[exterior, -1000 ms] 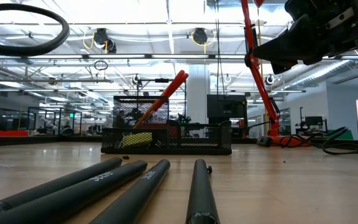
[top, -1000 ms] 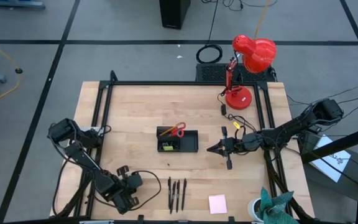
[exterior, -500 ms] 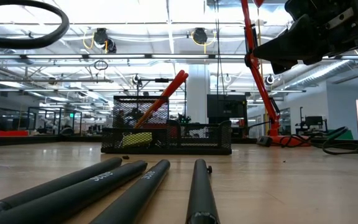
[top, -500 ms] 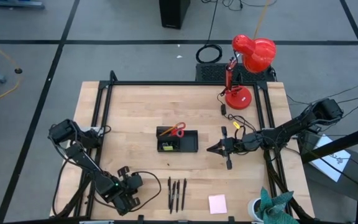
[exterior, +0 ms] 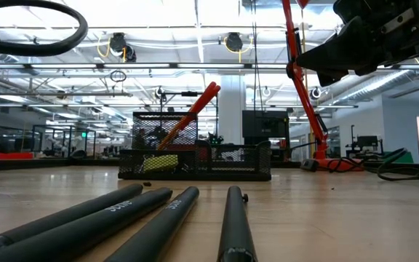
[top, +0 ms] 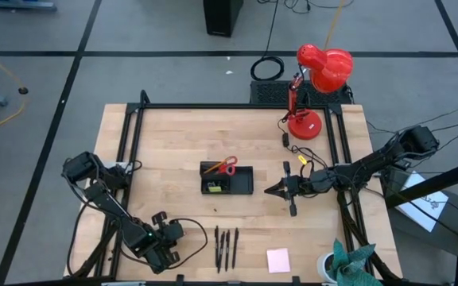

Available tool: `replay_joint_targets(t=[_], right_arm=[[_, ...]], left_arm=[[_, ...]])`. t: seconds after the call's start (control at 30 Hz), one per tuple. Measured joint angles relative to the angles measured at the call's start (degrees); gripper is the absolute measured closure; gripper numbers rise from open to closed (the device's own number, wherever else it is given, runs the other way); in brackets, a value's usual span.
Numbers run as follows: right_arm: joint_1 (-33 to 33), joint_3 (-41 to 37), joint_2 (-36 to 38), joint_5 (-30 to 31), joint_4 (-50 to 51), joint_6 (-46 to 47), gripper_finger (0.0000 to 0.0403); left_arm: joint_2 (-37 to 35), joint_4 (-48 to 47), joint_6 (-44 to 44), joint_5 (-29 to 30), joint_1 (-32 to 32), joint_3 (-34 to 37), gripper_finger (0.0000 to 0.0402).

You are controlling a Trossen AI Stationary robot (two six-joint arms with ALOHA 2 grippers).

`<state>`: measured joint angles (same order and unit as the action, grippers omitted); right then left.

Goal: Pick and place office supplies into organizer
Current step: Put the orange pencil into the black desk organizer

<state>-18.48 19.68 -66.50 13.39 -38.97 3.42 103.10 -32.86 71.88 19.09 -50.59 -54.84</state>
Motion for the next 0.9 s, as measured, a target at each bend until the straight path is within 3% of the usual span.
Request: replay_joint_targets(t=[0.2,0.43,0.73,0.9], right_arm=[[0.02,0.00,-0.02,0.02,-0.01,0.00,0.0399],[0.02,0.00,-0.02,0.00,-0.14,0.00,0.0399],[0.00,0.00,0.00,0.00,-0.23,0.44,0.0399],[0.01,0.00,-0.01,0.00,-0.21,0.41,0.0399]], left_arm=[[-0.03,-0.02,-0.21,-0.49,0.25,-0.01,0.0374],[0.34,-0.22,-0.16,-6.45,1.48,-0.05,0.0365],[1.40,-1.09,-2.09,-11.98,3.18,-0.40,0.0273],[2.58,-1.45,-2.96,-11.55,2.36,-0.67,0.0260]])
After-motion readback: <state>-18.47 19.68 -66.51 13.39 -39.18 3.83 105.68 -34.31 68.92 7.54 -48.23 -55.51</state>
